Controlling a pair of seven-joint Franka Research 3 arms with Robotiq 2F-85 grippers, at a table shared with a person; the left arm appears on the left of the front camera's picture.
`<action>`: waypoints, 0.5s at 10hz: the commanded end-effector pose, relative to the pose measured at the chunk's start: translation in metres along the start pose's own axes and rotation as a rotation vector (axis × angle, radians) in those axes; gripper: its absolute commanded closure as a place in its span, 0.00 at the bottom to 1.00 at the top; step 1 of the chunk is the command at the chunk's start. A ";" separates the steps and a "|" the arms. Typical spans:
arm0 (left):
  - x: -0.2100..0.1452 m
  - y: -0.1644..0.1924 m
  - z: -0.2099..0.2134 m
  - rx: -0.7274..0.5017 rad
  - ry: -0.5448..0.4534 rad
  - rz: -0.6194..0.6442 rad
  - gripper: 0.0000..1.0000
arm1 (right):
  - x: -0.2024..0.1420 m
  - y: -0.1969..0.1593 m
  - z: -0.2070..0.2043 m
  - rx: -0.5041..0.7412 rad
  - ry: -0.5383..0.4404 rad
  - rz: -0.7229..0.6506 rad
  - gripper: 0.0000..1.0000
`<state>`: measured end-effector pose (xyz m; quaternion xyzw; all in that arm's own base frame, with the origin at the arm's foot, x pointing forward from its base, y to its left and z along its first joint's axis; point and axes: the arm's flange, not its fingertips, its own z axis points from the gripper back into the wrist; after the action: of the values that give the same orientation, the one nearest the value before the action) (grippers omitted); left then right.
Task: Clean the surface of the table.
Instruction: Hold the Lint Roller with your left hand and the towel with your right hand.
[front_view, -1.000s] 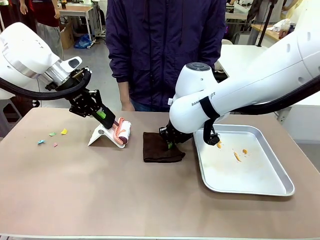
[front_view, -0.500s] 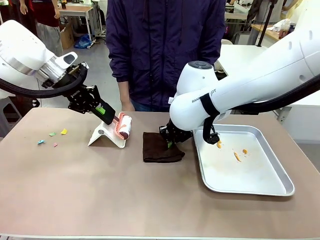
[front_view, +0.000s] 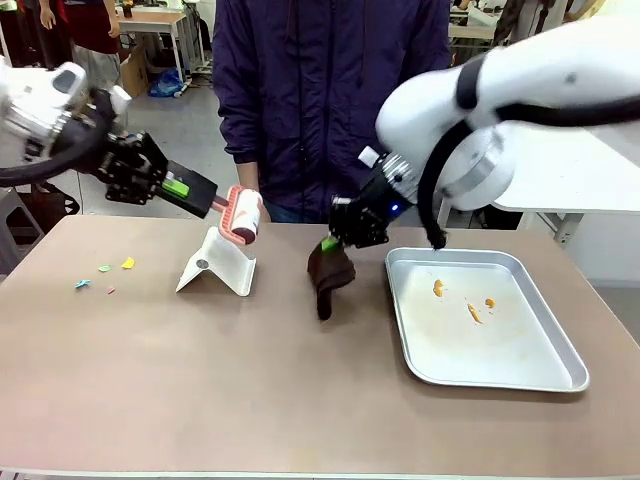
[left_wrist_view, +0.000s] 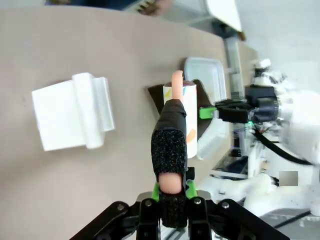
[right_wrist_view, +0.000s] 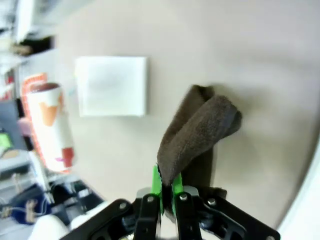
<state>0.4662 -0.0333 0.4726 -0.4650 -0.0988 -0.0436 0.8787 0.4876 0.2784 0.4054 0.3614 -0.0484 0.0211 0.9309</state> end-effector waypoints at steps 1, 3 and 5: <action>-0.028 0.014 0.036 -0.169 -0.024 0.004 1.00 | -0.034 -0.046 0.048 0.279 0.062 0.022 1.00; -0.053 0.040 0.076 -0.274 -0.019 0.021 1.00 | -0.061 -0.068 0.094 0.485 0.047 0.026 1.00; -0.075 0.083 0.118 -0.313 0.032 0.046 1.00 | -0.093 -0.097 0.144 0.592 0.000 0.036 1.00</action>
<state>0.3905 0.0885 0.4638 -0.5916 -0.0805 -0.0302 0.8016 0.4093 0.1343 0.4330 0.6037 -0.0351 0.0512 0.7948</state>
